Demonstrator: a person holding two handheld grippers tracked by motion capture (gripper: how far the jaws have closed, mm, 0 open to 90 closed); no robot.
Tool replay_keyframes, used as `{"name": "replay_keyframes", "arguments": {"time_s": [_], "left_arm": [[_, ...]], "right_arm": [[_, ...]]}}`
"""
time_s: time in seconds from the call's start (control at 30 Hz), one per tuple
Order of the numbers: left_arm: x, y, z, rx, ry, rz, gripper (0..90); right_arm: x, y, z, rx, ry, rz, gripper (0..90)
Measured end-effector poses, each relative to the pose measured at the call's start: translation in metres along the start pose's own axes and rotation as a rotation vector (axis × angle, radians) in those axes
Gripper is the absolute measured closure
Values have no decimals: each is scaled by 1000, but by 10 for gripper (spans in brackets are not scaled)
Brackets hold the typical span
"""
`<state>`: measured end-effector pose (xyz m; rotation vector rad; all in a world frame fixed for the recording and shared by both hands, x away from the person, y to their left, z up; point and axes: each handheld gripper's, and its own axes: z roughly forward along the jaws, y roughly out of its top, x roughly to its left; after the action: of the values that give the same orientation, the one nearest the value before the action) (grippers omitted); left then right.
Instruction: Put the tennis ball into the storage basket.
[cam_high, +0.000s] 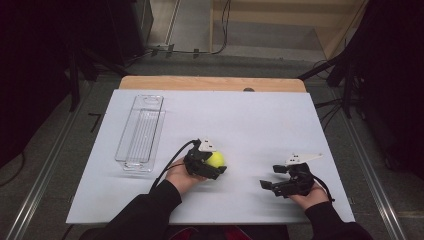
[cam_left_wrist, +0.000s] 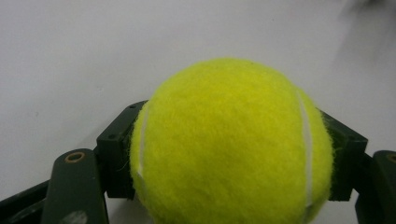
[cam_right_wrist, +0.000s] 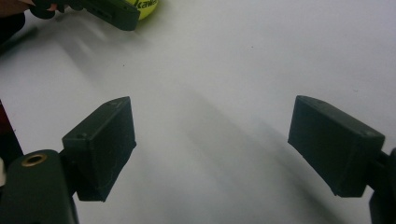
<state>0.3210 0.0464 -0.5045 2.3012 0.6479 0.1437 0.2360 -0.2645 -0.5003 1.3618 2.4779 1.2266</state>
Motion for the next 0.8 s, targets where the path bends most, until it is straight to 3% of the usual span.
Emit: {"name": "replay_keyframes", "arguments": {"time_s": [0.2, 0.33, 0.47, 0.8], "left_arm": [[-1, 0, 0, 0, 2, -4, 257], [0, 1, -2, 0, -8, -4, 257], [3, 2, -6, -14, -29, -37, 257], [-1, 9, -18, -39, -54, -39, 257]], "right_arm": [[0, 0, 0, -1, 0, -2, 129], [0, 0, 0, -1, 0, -2, 129], [0, 0, 0, 1, -1, 0, 129], [0, 0, 0, 0, 0, -1, 129]]}}
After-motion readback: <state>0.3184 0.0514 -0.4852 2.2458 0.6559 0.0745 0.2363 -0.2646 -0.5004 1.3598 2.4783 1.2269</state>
